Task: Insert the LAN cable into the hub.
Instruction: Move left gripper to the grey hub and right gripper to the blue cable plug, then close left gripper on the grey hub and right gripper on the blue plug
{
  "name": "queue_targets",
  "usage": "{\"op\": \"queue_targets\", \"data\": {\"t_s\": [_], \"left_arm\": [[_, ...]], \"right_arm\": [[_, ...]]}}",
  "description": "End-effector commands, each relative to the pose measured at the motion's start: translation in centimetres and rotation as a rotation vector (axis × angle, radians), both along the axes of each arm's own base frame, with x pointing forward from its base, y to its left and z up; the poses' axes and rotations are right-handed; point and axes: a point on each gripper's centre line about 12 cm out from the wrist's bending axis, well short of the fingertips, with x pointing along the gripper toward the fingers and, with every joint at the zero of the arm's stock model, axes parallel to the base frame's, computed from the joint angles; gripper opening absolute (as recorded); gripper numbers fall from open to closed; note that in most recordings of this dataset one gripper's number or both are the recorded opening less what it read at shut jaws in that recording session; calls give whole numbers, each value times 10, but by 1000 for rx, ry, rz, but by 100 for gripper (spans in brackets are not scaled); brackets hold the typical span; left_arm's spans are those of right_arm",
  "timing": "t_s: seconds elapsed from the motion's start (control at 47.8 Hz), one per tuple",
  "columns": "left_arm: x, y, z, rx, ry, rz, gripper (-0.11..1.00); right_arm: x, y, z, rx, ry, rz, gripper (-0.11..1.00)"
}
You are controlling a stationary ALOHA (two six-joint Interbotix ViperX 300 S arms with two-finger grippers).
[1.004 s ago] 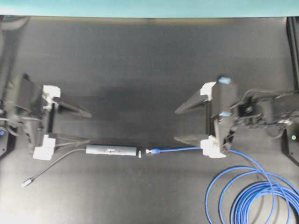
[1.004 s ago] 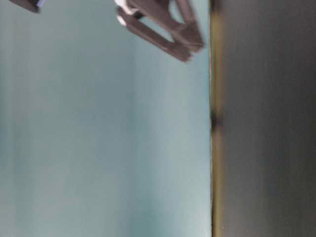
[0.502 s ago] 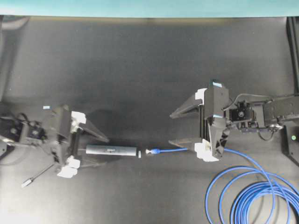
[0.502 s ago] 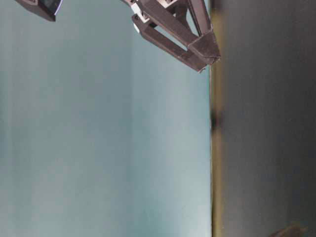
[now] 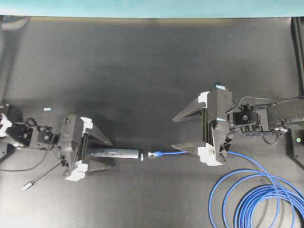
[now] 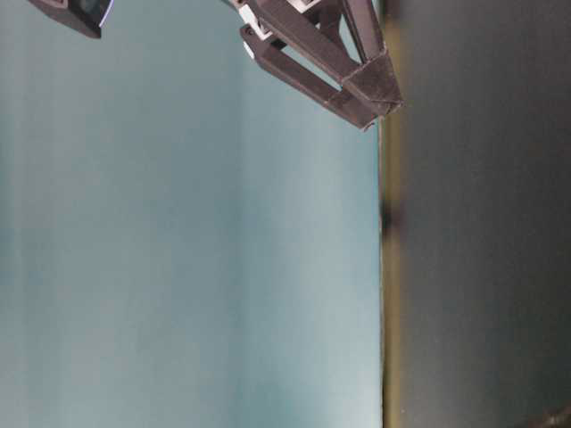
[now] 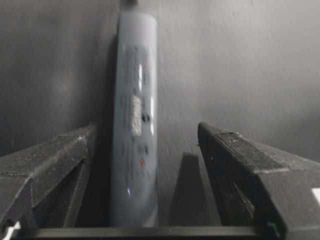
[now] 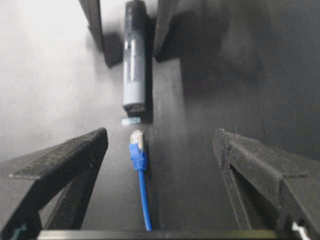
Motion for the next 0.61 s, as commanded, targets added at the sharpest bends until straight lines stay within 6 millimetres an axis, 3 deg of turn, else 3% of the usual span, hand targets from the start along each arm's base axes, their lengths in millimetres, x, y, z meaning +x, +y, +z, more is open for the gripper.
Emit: {"op": "queue_targets", "data": {"t_s": [0.0, 0.146, 0.335, 0.502, 0.586], "left_arm": [[6, 3, -1, -1, -4, 8, 78], [6, 3, -6, 8, 25, 8, 70], [7, 0, -11, 93, 66, -33, 27], [16, 0, -7, 113, 50, -38, 28], [20, -1, 5, 111, 38, -36, 28]], "right_arm": [[4, 7, 6, 15, -22, 11, 82], [2, 9, 5, 16, -17, 18, 82], [2, 9, 5, 18, -17, 17, 82], [0, 10, 3, 16, -9, 22, 82], [0, 13, -2, 15, 5, 29, 82]]}}
